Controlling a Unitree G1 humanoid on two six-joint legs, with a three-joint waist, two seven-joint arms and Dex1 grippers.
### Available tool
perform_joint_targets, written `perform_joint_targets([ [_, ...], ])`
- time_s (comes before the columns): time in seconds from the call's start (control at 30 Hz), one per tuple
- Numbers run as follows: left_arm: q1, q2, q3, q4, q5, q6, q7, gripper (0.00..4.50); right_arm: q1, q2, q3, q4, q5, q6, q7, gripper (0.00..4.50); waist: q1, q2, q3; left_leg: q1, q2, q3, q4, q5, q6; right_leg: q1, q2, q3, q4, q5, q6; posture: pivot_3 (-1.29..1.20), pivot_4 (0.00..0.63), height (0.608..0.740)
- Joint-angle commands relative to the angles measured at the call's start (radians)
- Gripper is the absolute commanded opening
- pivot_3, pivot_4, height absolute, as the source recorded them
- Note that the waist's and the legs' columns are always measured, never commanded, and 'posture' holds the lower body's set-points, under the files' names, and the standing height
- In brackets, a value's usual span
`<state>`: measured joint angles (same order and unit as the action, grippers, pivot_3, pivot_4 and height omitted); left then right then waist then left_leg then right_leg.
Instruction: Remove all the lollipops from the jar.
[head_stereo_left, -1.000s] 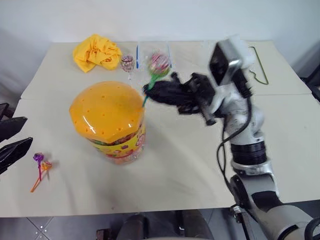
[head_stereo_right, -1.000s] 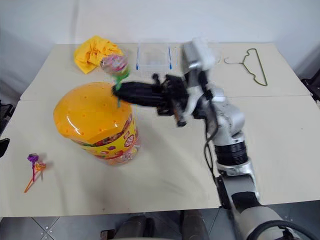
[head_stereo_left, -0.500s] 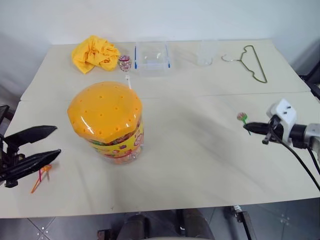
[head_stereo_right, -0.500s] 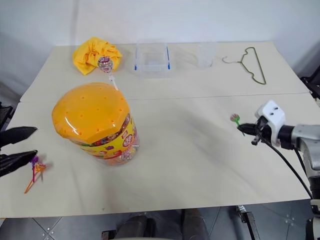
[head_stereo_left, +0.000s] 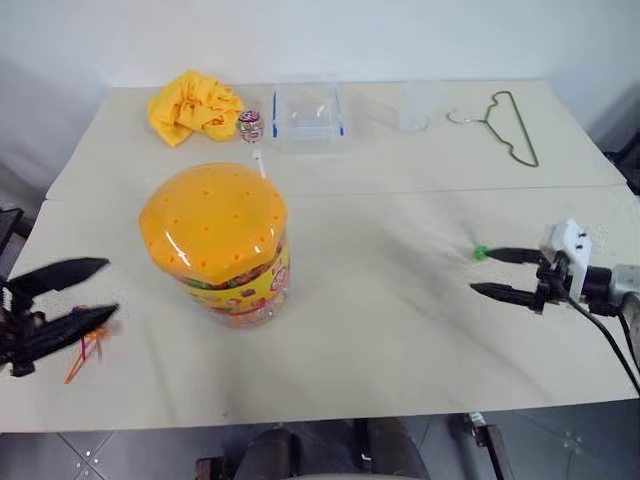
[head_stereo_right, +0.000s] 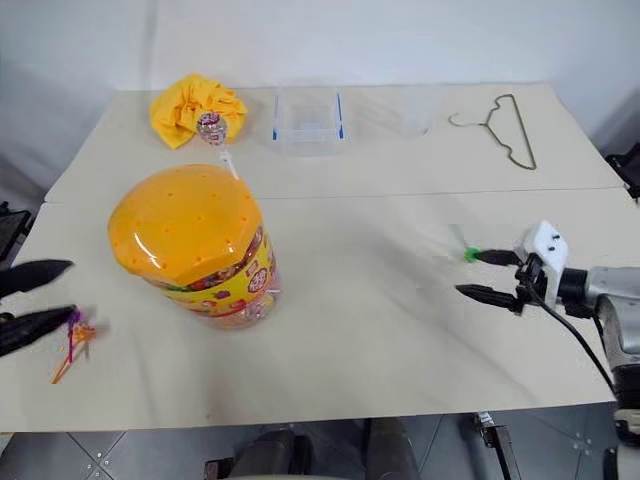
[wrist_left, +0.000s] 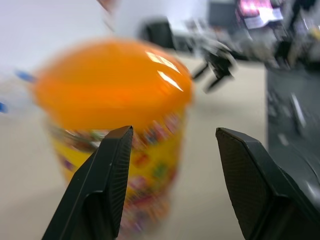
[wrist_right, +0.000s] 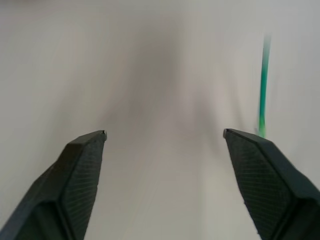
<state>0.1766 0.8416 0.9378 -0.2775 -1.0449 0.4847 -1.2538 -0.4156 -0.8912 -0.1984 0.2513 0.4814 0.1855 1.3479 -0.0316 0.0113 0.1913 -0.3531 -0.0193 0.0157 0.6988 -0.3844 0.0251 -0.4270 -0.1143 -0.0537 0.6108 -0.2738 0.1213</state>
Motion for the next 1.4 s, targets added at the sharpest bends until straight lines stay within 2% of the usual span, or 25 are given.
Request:
perform_joint_targets([
  [0.03,0.011,-0.045,0.067,0.044,-0.062,0.014,0.056,2.82,-0.117,0.048,-0.021,-0.164,0.17,0.112,0.011,3.78,-0.002,0.001,0.0,0.0,0.0,0.0,0.0,0.0,0.0,0.0,0.0,0.0,0.0,0.0,0.0,0.0,0.15,0.74],
  [0.17,0.038,-0.091,0.071,0.063,-0.057,0.008,0.069,2.82,-0.298,0.206,0.07,-0.302,0.268,0.287,-0.133,3.78,0.001,0.0,0.0,0.0,0.001,-0.002,0.0,0.0,-0.001,0.0,0.0,0.0,0.001,0.0,0.0,0.0,0.15,0.74],
  [0.27,0.025,-0.115,0.051,0.046,-0.065,-0.003,0.084,2.82,-0.458,0.364,0.165,-0.317,0.243,0.392,-0.3,3.78,0.002,0.0,0.0,-0.001,0.001,-0.003,0.001,0.0,-0.001,0.0,0.0,0.001,0.001,0.0,0.0,0.0,0.15,0.74],
  [0.33,0.017,-0.117,0.041,0.039,-0.06,-0.01,0.084,2.82,-0.527,0.431,0.195,-0.301,0.219,0.434,-0.381,3.78,0.006,0.0,0.0,-0.002,0.0,-0.005,0.001,0.0,-0.002,-0.001,0.0,0.0,0.002,0.0,-0.001,0.0,0.15,0.74],
  [0.6,-0.008,-0.118,0.007,0.029,-0.044,-0.038,0.085,2.82,-0.641,0.594,0.274,-0.231,0.164,0.458,-0.47,3.78,-0.003,-0.004,-0.002,-0.004,-0.006,-0.011,0.001,-0.001,0.002,-0.001,0.0,-0.013,0.004,0.002,-0.005,0.0,0.15,0.74],
  [0.73,-0.013,-0.119,-0.001,0.012,-0.047,-0.051,0.089,2.82,-0.671,0.631,0.284,-0.205,0.143,0.467,-0.479,2.92,-0.016,-0.004,-0.002,-0.004,-0.004,-0.01,0.001,-0.001,0.002,-0.001,0.0,-0.021,0.005,0.002,-0.005,0.0,0.15,0.74],
  [1.0,-0.02,-0.12,-0.016,-0.026,-0.061,-0.06,0.101,2.82,-0.691,0.655,0.272,-0.192,0.144,0.448,-0.435,0.04,-0.022,-0.004,-0.002,-0.003,-0.003,-0.01,0.003,-0.001,0.001,-0.001,0.0,-0.022,0.006,0.002,-0.005,0.0,0.15,0.74],
  [1.27,-0.051,-0.107,-0.05,-0.066,-0.075,-0.049,0.121,2.82,-0.681,0.643,0.099,-0.15,0.243,0.308,-0.315,0.02,-0.021,-0.003,-0.002,-0.003,-0.003,-0.01,0.002,-0.001,0.0,-0.001,0.0,-0.022,0.006,0.002,-0.005,0.0,0.15,0.74],
  [1.37,-0.062,-0.084,-0.093,-0.093,-0.061,-0.04,0.111,2.82,-0.668,0.543,0.035,-0.142,0.251,0.32,-0.293,0.02,-0.015,-0.003,-0.002,-0.003,-0.004,-0.01,0.002,-0.001,0.0,-0.001,0.0,-0.022,0.007,0.002,-0.005,0.0,0.15,0.74],
  [1.4,-0.048,-0.062,-0.115,-0.106,-0.039,-0.035,0.088,2.82,-0.655,0.462,0.034,-0.132,0.217,0.333,-0.275,0.02,-0.01,-0.003,-0.002,-0.003,-0.004,-0.01,0.002,-0.001,0.001,-0.001,-0.001,-0.022,0.006,0.002,-0.005,0.0,0.15,0.74],
])
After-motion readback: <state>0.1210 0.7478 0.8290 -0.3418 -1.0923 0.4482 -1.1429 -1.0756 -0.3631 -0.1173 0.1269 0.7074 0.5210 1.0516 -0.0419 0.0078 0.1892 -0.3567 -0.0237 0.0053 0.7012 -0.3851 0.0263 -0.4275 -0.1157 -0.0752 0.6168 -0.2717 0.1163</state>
